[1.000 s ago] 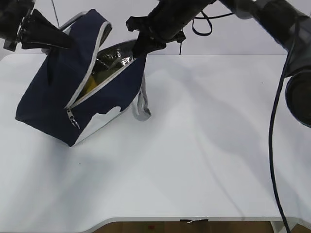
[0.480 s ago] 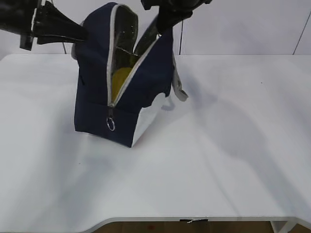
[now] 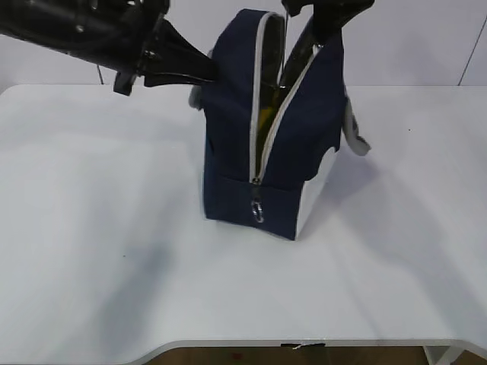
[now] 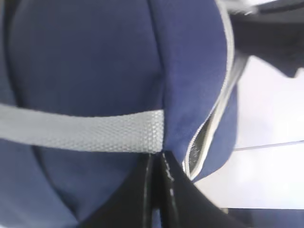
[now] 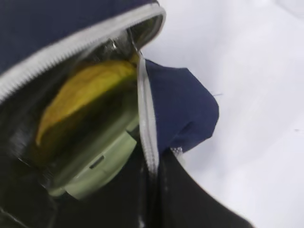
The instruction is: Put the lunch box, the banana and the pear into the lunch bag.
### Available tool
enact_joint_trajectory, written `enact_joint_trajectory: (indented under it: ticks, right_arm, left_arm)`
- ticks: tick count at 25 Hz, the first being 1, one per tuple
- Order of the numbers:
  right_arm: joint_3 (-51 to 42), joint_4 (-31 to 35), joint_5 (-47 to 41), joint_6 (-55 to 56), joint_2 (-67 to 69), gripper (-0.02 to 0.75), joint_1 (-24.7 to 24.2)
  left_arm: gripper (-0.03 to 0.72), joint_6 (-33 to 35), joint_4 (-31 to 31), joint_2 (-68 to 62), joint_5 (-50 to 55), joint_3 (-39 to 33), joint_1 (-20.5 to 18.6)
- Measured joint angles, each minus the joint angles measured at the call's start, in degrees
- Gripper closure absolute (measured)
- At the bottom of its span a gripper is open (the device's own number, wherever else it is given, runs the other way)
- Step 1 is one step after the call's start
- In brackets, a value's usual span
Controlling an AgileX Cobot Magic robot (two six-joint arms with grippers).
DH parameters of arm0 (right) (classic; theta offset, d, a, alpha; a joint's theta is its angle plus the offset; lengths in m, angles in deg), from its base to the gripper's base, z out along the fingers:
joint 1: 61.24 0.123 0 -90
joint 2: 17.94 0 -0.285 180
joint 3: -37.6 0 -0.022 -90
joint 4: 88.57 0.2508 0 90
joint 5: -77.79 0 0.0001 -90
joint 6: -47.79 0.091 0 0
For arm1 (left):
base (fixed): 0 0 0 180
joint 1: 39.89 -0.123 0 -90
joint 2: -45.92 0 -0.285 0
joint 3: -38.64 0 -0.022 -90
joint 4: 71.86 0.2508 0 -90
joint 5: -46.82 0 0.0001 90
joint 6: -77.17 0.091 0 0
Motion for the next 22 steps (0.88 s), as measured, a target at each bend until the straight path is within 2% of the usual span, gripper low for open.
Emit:
enact_joint_trajectory:
  ticks: [4, 10, 13, 16, 22]
  right_arm:
    - [0.00, -2.67, -0.20, 1.27, -0.52, 0.732, 0.00]
    - [-0.09, -2.83, -0.08, 2.64, 0.35, 0.731, 0.00]
    - [-0.09, -2.97, 0.84, 3.20, 1.67, 0.703, 0.00]
    - [-0.09, -3.07, 1.33, 4.13, 3.19, 0.614, 0.00]
    - [-0.09, -3.07, 1.73, 5.85, 4.41, 0.309, 0.00]
  left_arm:
    - [0.695, -0.14, -2.11, -2.99, -1.08, 0.00, 1.61]
    - [0.695, 0.57, -2.13, -3.38, -2.86, 0.00, 1.72]
    - [0.685, 0.71, -1.50, -3.38, -3.77, 0.00, 1.72]
    - [0.685, 0.71, -0.86, -3.61, -4.51, 0.00, 1.72]
    - [0.628, 0.71, -0.86, -4.68, -4.82, 0.21, 1.72]
